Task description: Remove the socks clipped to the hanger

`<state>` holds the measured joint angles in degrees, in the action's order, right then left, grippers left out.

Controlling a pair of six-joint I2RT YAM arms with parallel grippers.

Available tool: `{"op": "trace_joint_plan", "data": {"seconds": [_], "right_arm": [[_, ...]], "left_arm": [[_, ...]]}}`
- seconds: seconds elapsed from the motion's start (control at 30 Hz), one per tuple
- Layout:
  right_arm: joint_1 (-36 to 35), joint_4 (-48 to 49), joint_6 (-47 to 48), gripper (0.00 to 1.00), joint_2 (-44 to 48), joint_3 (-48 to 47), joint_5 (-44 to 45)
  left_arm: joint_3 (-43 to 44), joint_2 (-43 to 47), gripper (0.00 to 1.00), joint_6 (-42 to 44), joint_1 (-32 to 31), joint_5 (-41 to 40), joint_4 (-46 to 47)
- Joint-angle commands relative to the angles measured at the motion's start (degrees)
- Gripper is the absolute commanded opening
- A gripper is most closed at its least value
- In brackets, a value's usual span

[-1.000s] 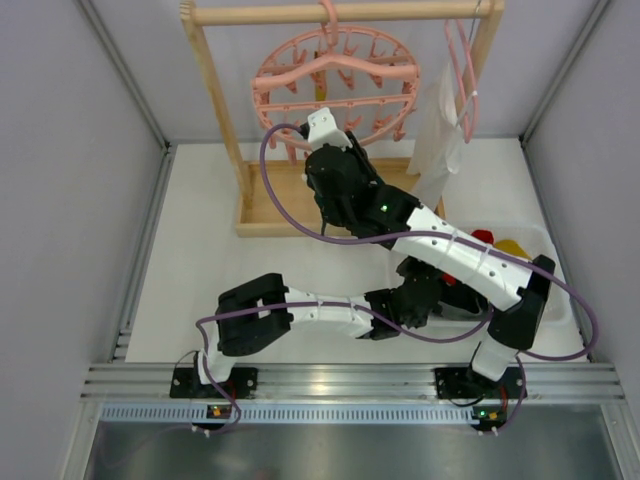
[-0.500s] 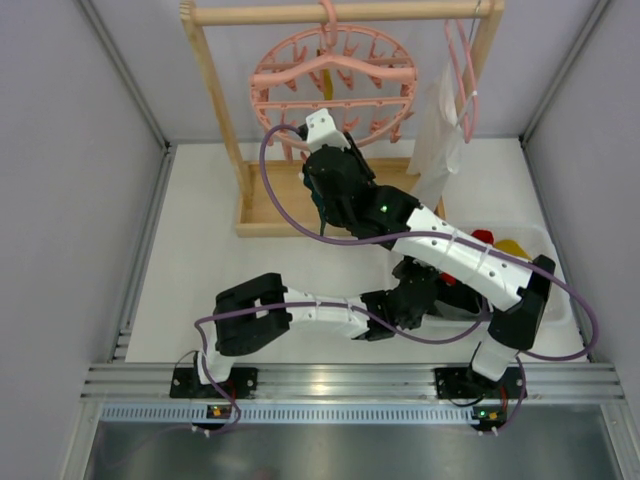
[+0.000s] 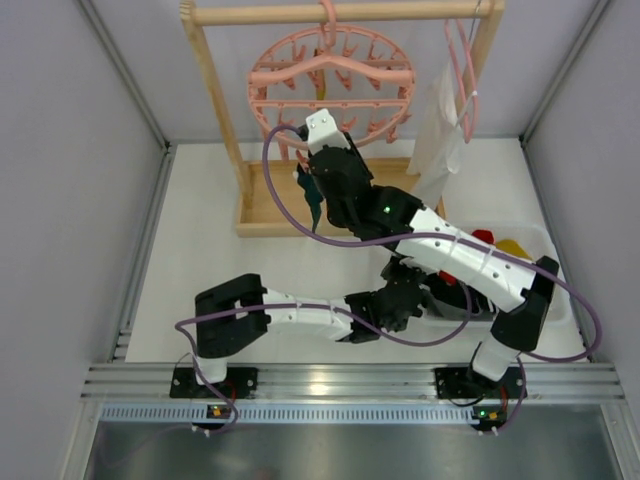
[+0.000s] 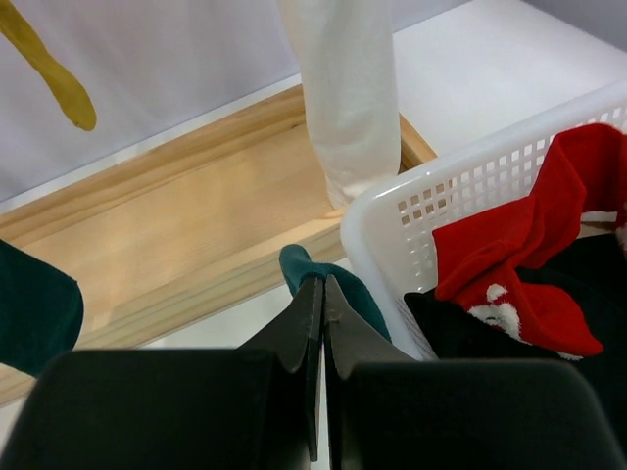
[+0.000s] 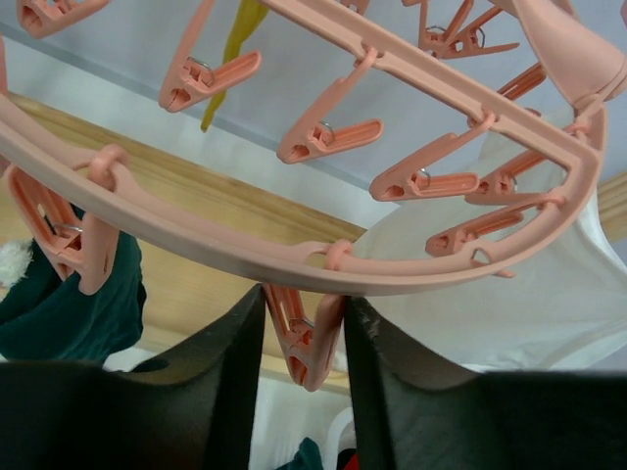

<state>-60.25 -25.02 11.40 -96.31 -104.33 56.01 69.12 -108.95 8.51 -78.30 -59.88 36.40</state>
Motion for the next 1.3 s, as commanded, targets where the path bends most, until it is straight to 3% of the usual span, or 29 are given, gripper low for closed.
{"op": "trace_joint_plan", "data": {"seconds": [0.0,0.4,0.73,0.93,1.27], "right_arm": [[-0.22,1.73,-2.08,0.37,3.94,0.45,-2.04],[-0.31,-2.32,-7.26,0.72,8.06,2.38,-8.27],[-0.31,-5.65,-14.2,0.99,23.51,12.03,-15.93],[-0.22,-8.55,-15.79,0.99,33.97,18.27,-11.38],[-0.13,-15.49,-19.31,0.99,48.93,22.77,-1.35]], "left_arm": [[-3.63,8.12,0.0,-2.53,-1.15,0.99,3.24],[-17.88,21.21,0.0,-11.5,-3.87,7.31,2.97],[-20.7,31.07,0.0,-12.11,-9.06,7.49,-1.05],[-15.87,32.75,0.0,-13.18,-9.24,11.8,-5.2],[3.01,20.46,0.0,-10.97,-6.52,20.49,-12.75]]}}
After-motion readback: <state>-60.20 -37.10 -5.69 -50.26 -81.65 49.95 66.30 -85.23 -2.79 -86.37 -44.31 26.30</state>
